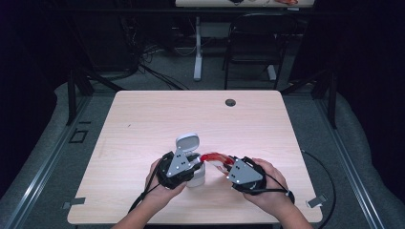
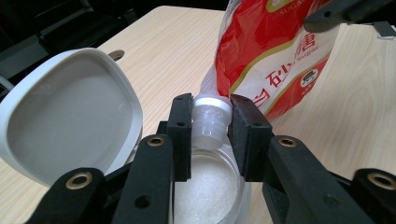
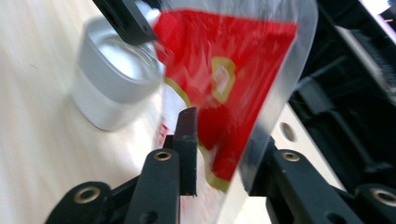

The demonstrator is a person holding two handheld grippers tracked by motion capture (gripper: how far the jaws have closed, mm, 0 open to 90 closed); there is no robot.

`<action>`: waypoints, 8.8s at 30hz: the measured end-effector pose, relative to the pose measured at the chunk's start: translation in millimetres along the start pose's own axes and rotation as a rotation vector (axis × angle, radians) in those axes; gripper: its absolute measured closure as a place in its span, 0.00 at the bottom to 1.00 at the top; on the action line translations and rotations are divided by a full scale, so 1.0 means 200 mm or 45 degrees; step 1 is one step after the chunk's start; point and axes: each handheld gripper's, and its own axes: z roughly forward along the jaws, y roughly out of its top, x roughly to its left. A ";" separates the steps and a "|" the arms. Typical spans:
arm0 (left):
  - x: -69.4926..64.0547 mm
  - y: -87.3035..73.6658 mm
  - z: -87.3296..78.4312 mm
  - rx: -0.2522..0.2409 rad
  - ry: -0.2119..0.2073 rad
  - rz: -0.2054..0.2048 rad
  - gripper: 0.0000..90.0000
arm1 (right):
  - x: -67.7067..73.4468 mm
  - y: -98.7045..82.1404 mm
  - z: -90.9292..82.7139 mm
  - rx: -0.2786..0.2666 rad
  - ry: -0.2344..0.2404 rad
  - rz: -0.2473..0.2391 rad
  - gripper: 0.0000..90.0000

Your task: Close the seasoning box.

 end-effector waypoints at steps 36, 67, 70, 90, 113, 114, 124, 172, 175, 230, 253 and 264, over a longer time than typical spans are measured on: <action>0.24 -0.18 -0.24 -0.027 0.154 -0.198 0.68 | -0.20 0.01 0.00 0.056 -0.101 0.157 1.00; 0.26 -0.25 -0.23 -0.001 0.163 -0.246 0.68 | -0.24 -0.22 0.05 -0.026 -0.160 0.444 0.98; 0.26 -0.25 -0.22 0.006 0.163 -0.248 0.68 | -0.23 -0.25 0.02 -0.048 -0.151 0.441 0.96; 0.26 -0.26 -0.22 0.003 0.169 -0.256 0.67 | -0.17 -0.43 -0.05 -0.082 -0.134 0.563 0.82; 0.27 -0.27 -0.23 0.005 0.166 -0.283 0.66 | -0.11 -0.45 -0.12 -0.112 -0.115 0.635 0.61; 0.27 -0.27 -0.23 0.003 0.167 -0.285 0.66 | -0.11 -0.45 -0.12 -0.114 -0.122 0.641 0.60; 0.27 -0.28 -0.23 0.008 0.158 -0.294 0.65 | -0.08 -0.49 -0.16 -0.098 -0.119 0.646 0.60; 0.30 -0.27 -0.22 0.025 0.141 -0.319 0.93 | 0.19 -0.42 -0.05 -0.001 0.072 0.566 1.00; 0.32 -0.27 -0.21 0.029 0.132 -0.320 0.96 | 0.19 -0.43 -0.05 -0.004 0.077 0.570 1.00; 0.39 0.02 -0.11 -0.028 0.070 -0.284 1.00 | 0.20 -0.46 -0.04 -0.021 0.111 0.593 0.80; 0.32 -0.08 -0.26 -0.003 0.048 -0.292 0.89 | 0.21 -0.46 -0.03 -0.012 0.122 0.612 0.76; 0.33 -0.25 -0.32 0.030 0.108 -0.370 0.65 | 0.20 -0.47 -0.03 -0.024 0.109 0.623 0.72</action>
